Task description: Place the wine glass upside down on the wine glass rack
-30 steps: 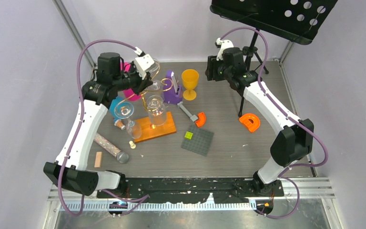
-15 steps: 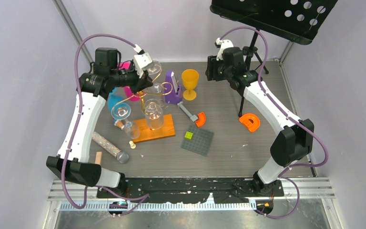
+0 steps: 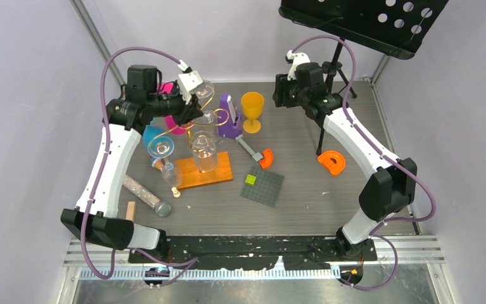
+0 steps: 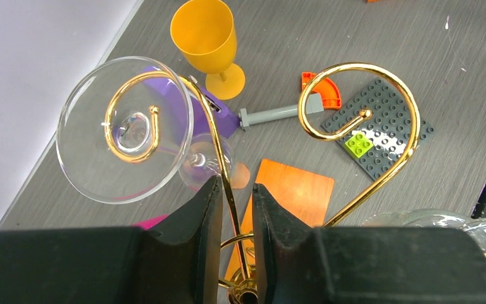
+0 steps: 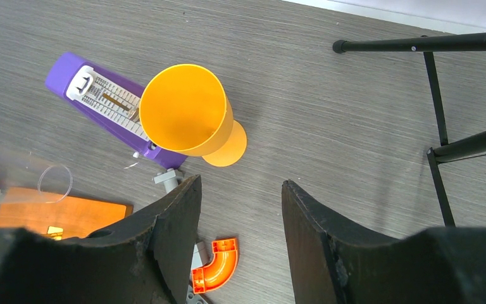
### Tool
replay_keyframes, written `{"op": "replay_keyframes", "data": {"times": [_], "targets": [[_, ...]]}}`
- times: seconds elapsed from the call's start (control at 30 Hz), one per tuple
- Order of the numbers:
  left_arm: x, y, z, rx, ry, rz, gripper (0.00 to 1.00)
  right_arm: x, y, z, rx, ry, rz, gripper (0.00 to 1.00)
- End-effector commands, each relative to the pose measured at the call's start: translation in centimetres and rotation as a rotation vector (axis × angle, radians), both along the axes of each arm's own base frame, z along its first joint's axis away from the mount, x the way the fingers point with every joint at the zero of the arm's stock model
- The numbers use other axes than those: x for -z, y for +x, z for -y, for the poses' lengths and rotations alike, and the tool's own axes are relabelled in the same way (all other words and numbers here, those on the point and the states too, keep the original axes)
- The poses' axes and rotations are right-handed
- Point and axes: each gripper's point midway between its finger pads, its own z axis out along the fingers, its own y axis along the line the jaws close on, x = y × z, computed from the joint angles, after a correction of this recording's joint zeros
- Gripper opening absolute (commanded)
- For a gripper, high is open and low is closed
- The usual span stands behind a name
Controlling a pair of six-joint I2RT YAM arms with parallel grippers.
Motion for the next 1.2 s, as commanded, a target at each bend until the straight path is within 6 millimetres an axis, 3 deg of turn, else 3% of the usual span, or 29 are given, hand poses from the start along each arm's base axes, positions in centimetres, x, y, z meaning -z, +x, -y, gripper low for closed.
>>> {"op": "replay_keyframes", "data": {"times": [0.0, 0.43, 0.87, 1.17], "targets": [[0.1, 0.3, -1.0, -0.065, 0.02, -0.001, 0.24, -3.4, 0.1, -0.2, -0.007, 0.038, 0.075, 0.56], [-3.0, 0.6, -1.0, -0.109, -0.038, 0.089, 0.48, -3.5, 0.1, -0.2, -0.006, 0.041, 0.077, 0.56], [-7.4, -0.2, -0.3, -0.085, -0.124, 0.179, 0.59, -4.2, 0.0, -1.2, -0.05, 0.073, 0.087, 0.56], [-11.0, -1.9, 0.2, -0.077, -0.232, 0.262, 0.76, -2.5, 2.0, -2.5, -0.032, 0.098, -0.007, 0.67]]}}
